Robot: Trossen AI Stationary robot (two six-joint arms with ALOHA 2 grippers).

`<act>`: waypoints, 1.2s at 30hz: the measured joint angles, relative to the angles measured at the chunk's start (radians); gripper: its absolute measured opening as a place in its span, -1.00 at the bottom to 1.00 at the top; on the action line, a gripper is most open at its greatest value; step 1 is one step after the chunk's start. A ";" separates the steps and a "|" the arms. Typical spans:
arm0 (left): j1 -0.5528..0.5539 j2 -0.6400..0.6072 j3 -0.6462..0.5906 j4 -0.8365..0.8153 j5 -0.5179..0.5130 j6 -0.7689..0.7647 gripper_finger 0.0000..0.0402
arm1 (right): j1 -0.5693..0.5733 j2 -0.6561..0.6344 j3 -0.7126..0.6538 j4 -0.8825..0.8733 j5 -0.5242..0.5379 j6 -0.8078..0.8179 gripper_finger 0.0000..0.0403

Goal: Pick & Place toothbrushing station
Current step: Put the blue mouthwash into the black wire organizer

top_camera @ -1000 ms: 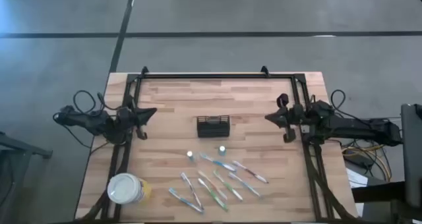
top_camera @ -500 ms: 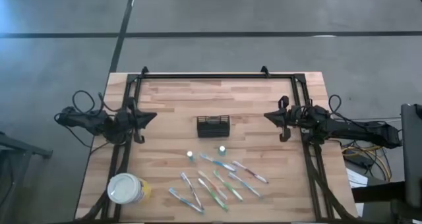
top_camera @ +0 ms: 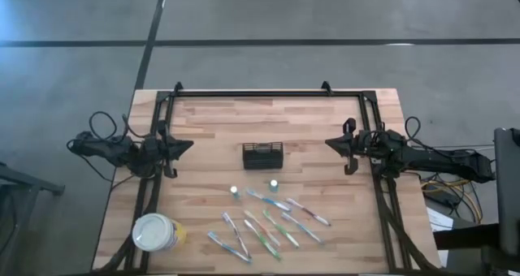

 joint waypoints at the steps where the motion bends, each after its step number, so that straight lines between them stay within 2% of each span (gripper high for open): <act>1: 0.000 0.000 0.000 -0.006 0.000 -0.001 -0.94 | 0.000 0.000 0.000 0.000 0.004 0.002 -0.96; 9: 0.000 0.001 0.000 -0.014 0.013 -0.038 -0.95 | 0.000 0.008 0.002 0.167 0.007 -0.001 -0.96; 15: 0.000 0.002 0.000 -0.062 0.013 -0.046 -0.98 | 0.001 0.090 0.155 0.028 0.021 -0.030 -0.96; 22: 0.000 0.002 0.000 -0.075 0.013 -0.074 -0.95 | 0.002 0.293 0.472 -0.344 0.033 -0.051 -0.96; 28: 0.000 0.002 0.000 -0.106 0.013 -0.089 -0.93 | 0.007 0.533 0.758 -0.697 0.038 0.045 -0.93; 33: 0.000 0.002 0.000 -0.107 0.013 -0.089 -0.94 | 0.060 0.737 1.009 -1.050 0.138 -0.007 -0.76; 36: 0.000 0.002 0.000 -0.107 0.013 -0.091 -0.94 | 0.097 0.848 1.141 -1.186 0.182 -0.018 -0.62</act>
